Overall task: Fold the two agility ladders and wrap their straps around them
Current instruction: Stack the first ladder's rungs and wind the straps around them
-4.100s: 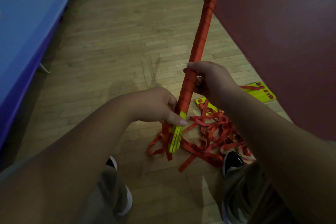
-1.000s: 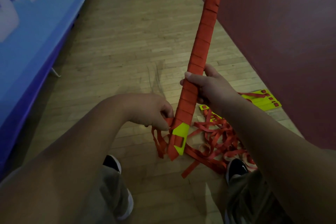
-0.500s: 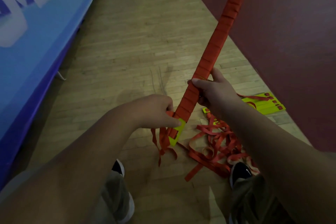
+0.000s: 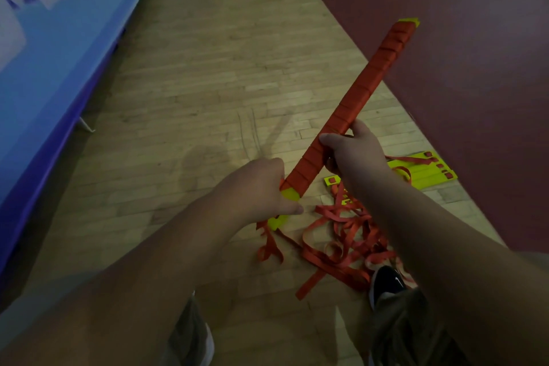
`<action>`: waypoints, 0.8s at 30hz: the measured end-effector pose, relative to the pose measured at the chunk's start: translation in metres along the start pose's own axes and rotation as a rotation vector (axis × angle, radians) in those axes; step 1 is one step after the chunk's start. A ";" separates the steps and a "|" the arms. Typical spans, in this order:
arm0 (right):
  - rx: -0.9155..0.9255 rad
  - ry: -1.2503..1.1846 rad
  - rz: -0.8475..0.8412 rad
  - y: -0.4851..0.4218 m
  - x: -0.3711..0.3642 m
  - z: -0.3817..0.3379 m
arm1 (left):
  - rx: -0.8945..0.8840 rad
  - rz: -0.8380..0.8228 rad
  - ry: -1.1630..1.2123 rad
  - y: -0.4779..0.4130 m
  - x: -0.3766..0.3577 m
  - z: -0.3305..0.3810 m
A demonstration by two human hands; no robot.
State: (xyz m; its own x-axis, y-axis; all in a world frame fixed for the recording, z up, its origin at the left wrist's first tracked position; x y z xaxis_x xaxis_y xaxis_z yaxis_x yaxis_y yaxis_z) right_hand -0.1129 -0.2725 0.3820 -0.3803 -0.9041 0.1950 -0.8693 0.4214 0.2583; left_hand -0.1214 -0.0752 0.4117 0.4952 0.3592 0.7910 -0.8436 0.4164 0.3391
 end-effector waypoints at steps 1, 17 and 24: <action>0.002 0.014 0.008 -0.001 0.002 0.001 | -0.002 0.002 -0.009 -0.001 -0.002 0.001; -0.073 -0.064 -0.051 -0.001 0.010 0.003 | -0.032 -0.034 0.232 -0.005 0.009 -0.004; -0.055 -0.086 -0.218 0.009 -0.005 -0.010 | -0.094 -0.173 0.207 -0.002 -0.001 -0.005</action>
State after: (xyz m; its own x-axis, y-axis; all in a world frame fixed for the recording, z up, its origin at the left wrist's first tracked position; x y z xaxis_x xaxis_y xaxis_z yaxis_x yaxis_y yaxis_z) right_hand -0.1154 -0.2634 0.3925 -0.2130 -0.9759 0.0482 -0.9163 0.2167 0.3368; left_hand -0.1194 -0.0728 0.4076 0.6701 0.4347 0.6017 -0.7247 0.5586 0.4035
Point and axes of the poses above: each hand's wrist, its own y-axis away from the middle knuckle, its own x-axis out of the back of the hand, z = x × y, the point moved 10 cm from there along -y, towards the middle knuckle, and after that the axes turned 15 degrees about y, right-handed, at the moved point
